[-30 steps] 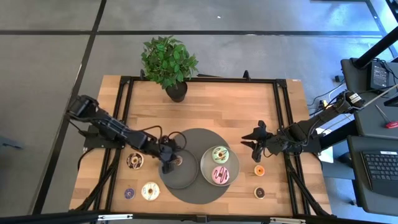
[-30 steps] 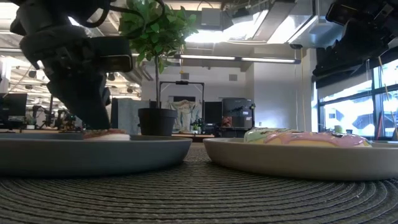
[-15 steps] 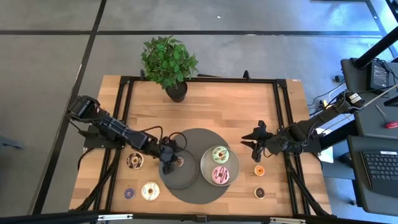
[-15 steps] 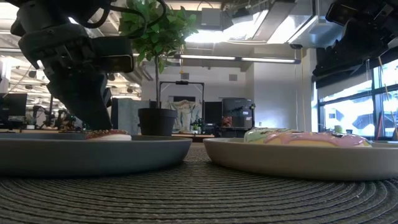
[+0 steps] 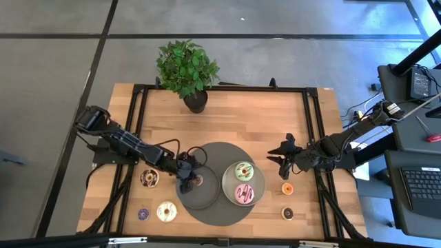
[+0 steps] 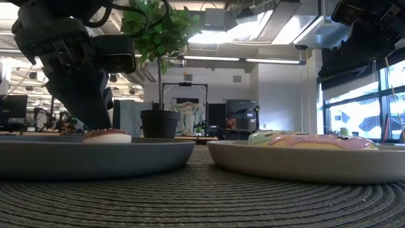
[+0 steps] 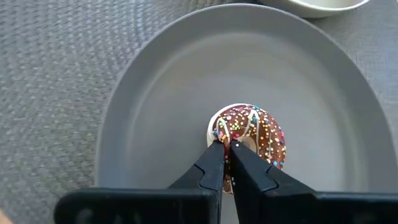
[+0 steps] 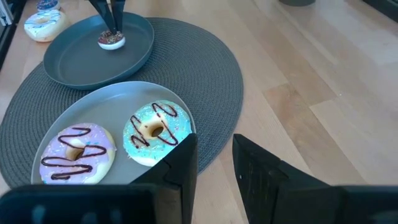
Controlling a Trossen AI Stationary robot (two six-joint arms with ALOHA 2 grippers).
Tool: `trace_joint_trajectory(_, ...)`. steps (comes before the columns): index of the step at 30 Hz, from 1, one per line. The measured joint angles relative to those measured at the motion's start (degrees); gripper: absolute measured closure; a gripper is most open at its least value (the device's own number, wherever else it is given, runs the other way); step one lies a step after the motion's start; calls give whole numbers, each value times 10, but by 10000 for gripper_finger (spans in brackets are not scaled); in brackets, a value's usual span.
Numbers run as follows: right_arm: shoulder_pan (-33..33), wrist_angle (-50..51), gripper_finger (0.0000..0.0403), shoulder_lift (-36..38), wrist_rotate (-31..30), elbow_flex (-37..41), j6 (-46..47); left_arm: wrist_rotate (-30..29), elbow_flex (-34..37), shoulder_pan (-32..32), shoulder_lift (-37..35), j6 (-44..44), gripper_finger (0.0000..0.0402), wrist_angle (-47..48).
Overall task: Pick & Place donuts
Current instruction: Put the brown donut on the dark gray plate, then put the black donut on the light gray plate
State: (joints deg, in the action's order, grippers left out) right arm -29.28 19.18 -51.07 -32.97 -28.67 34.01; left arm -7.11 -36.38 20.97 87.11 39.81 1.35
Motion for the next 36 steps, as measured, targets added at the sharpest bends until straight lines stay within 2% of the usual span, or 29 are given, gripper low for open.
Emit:
trace_joint_trajectory(14, 0, 4, 299, 0, 0, 0, 1, 9, 0, -1, -3, -5, 323, 20)
trace_joint_trajectory(18, 0, 4, 299, 0, 0, 0, 1, 30, 0, -4, -21, -9, 312, 46)
trace_joint_trajectory(22, 0, 5, 299, -1, 0, 0, 1, 52, 0, -11, -69, 53, 305, 119)
trace_joint_trajectory(27, 0, 5, 299, -8, 0, 0, 1, 51, 0, -10, -147, 167, 299, 300)
trace_joint_trajectory(32, 0, 5, 299, -23, 0, 0, 1, 51, 0, 17, -209, 115, 299, 407)
trace_joint_trajectory(36, 0, 5, 299, -35, 0, 0, 1, 51, 0, 49, -232, 81, 296, 466)
